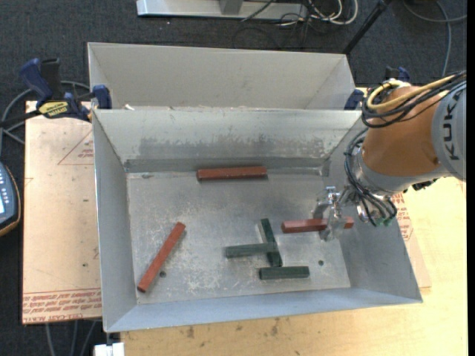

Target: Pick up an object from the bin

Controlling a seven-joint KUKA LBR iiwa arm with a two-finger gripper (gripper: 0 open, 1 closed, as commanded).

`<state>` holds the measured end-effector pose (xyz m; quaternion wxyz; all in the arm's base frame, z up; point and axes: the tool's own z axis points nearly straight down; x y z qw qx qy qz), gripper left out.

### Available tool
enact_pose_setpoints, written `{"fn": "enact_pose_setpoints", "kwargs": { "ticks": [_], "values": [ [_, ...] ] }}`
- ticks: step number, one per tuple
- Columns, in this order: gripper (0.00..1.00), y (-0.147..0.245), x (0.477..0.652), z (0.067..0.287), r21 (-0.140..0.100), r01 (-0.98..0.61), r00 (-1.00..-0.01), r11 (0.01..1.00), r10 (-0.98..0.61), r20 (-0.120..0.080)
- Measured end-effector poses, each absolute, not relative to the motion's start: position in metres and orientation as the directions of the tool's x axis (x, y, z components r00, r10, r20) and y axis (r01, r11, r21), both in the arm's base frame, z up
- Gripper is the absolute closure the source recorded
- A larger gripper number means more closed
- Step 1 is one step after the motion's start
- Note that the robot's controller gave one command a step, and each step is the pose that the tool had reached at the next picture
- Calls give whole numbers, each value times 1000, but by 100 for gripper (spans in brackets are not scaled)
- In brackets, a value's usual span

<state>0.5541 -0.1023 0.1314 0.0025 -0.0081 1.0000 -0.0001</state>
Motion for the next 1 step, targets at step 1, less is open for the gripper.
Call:
{"fn": "enact_pose_setpoints", "kwargs": {
  "ticks": [1],
  "values": [
    [100, -102, 556, 186, -1, -17, -1000, 1000, -17, -9]
  ]
}}
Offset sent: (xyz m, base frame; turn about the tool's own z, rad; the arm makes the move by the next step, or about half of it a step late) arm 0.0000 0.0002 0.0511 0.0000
